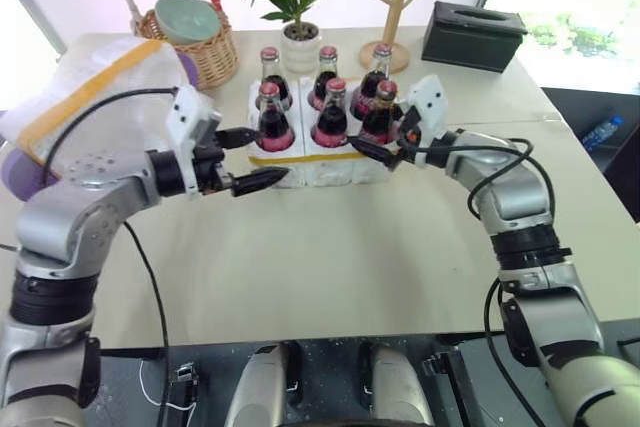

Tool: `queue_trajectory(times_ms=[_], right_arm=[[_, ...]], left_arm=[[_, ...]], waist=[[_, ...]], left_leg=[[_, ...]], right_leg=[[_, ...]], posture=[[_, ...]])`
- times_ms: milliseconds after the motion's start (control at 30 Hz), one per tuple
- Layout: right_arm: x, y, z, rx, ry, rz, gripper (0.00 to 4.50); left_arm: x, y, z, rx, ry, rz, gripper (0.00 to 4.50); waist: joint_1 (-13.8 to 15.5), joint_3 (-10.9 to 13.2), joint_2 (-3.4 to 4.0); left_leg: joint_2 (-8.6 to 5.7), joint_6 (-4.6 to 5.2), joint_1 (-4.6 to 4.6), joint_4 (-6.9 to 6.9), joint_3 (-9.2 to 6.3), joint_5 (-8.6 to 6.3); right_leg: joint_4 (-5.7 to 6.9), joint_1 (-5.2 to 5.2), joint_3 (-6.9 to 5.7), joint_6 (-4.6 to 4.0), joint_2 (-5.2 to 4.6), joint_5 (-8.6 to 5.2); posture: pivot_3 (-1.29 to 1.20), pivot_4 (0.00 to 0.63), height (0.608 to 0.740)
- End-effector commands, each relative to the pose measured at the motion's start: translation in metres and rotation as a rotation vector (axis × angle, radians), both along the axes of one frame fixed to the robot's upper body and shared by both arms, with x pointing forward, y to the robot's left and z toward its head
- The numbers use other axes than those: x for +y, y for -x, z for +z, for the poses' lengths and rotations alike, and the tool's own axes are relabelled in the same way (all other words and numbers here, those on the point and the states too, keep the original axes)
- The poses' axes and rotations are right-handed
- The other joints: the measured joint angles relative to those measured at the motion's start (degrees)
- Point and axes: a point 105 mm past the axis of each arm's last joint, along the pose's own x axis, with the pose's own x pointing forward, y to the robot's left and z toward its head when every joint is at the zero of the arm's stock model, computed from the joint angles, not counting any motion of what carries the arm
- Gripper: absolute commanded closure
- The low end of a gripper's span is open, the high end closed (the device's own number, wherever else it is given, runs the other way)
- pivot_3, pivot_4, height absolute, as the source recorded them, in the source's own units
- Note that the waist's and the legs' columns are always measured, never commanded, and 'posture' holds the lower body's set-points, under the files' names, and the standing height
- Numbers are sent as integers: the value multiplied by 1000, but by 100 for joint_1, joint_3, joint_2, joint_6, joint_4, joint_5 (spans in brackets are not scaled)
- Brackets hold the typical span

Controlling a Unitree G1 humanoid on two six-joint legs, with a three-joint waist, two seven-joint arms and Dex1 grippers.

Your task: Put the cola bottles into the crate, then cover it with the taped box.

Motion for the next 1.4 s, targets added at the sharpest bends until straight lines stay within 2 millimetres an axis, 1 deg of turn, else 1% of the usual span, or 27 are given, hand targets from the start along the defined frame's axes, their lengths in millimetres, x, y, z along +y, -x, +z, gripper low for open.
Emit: queue_trajectory(times_ms=[33, 100, 133, 200, 267, 367, 433, 500, 533, 600, 667, 767, 867, 933, 1000, 1067, 1133, 1300, 1367, 1400], right_arm=[[-22, 20, 60, -131, -40, 58, 25], [-36, 30, 78, -125, -51, 85, 25], [-40, 33, 83, -121, -54, 92, 25], [-52, 42, 93, -108, -40, 120, 25], [-60, 56, 101, -107, 8, 163, 25], [-60, 78, 110, -82, 21, 284, 25], [-57, 97, 116, -66, 12, 390, 25], [-55, 107, 120, -52, 5, 442, 25], [-54, 108, 120, -56, 5, 447, 25], [-51, 104, 119, -67, 13, 426, 25], [-49, 100, 116, -66, 5, 411, 25], [-48, 98, 115, -82, -8, 379, 25], [-50, 96, 115, -97, -26, 336, 25], [-51, 96, 114, -98, -34, 320, 25], [-52, 97, 114, -102, -40, 303, 25], [-55, 98, 115, -112, -51, 272, 25], [-57, 98, 116, -117, -62, 251, 25], [-59, 95, 116, -123, -84, 205, 25], [-59, 96, 114, -122, -85, 198, 25], [-58, 97, 113, -121, -85, 199, 3]], left_arm=[[35, 19, 42, -82, -71, 76, 0], [58, 33, 55, -59, -128, 129, 0], [65, 38, 59, -50, -144, 144, 0], [92, 52, 71, -9, -201, 219, 0], [125, 69, 80, 78, -242, 320, 0], [174, 84, 78, 181, -333, 467, 0], [207, 86, 75, 216, -413, 570, 0], [227, 85, 73, 234, -455, 628, 0], [233, 84, 72, 239, -463, 639, 0], [240, 78, 66, 259, -479, 642, 0], [247, 72, 59, 275, -498, 653, 0], [262, 59, 46, 276, -526, 694, 0], [268, 44, 30, 333, -538, 692, 0], [271, 37, 25, 349, -549, 687, 0], [273, 27, 22, 361, -527, 710, 0], [269, 16, 13, 402, -500, 696, 0], [267, 9, 6, 424, -509, 688, 0], [264, -1, -2, 449, -501, 696, 0], [265, -3, -10, 463, -522, 706, 0], [266, -4, -12, 465, -526, 715, 254]], waist=[[-4, 2, -1], [-11, 2, -1], [-12, 3, -1], [-14, 3, -1], [-20, 4, 0], [-19, 4, 1], [-17, 3, 3], [-15, 3, 2], [-18, 2, 0], [-10, 1, -3], [-1, 1, -3], [20, 0, -6], [38, -1, -8], [34, -2, -11], [26, 0, -40], [19, -6, -62], [20, -7, -66], [8, -4, -88], [8, -4, -89], [10, -4, -89]], left_leg=[[0, -1, -2, -1, 0, -1], [0, -1, 2, -6, 2, -2], [1, -2, 2, -9, 3, -3], [2, -5, 7, -17, 4, -4], [3, -13, 7, -26, 9, -9], [1, -19, 14, -60, 33, -10], [4, -20, 25, -82, 49, -11], [17, -18, 23, -91, 57, -14], [21, -18, 22, -94, 62, -15], [24, -15, 19, -93, 73, -18], [25, -12, 15, -93, 81, -21], [26, -12, 7, -93, 88, -21], [25, -11, -1, -91, 109, -8], [15, -29, -1, -90, 125, 14], [13, -27, -1, -87, 127, 15], [13, -26, -1, -83, 126, 15], [14, -23, 0, -76, 126, 13], [32, -12, 0, -70, 117, 7], [35, -2, -1, -70, 109, 1], [36, 10, 0, -70, 107, -6]], right_leg=[[-2, -2, 0, 0, 0, 0], [-6, -1, 0, 0, -2, -1], [-8, -3, 0, 0, -1, -1], [-9, -4, 0, -1, -2, -2], [-13, -11, 0, -3, -2, -3], [-19, -26, 1, -8, -10, -5], [-25, -33, 1, -13, -14, -8], [-20, -51, 0, -15, -11, -8], [-20, -58, 0, -17, -11, -7], [-21, -87, 0, -30, -14, -9], [-25, -94, 2, -40, -22, -9], [-21, -100, 3, -41, -22, -2], [1, -95, 3, -30, -17, 6], [4, -91, 2, -29, -11, 6], [6, -90, 1, -28, -9, 6], [8, -89, 1, -27, -9, 6], [8, -84, 1, -26, -13, 6], [9, -85, 2, -24, -14, 7], [9, -86, 2, -24, -14, 7], [9, -86, 2, -24, -14, 7]], posture=[[0, 150, 736], [0, 150, 736], [0, 150, 736], [0, 150, 736], [0, 150, 736], [0, 150, 736], [0, 150, 736], [0, 150, 736], [0, 150, 736], [0, 150, 736], [0, 150, 736], [0, 150, 736], [0, 150, 736], [0, 150, 736], [0, 150, 736], [0, 150, 736], [0, 150, 736], [0, 150, 736], [0, 150, 736], [0, 150, 736]])
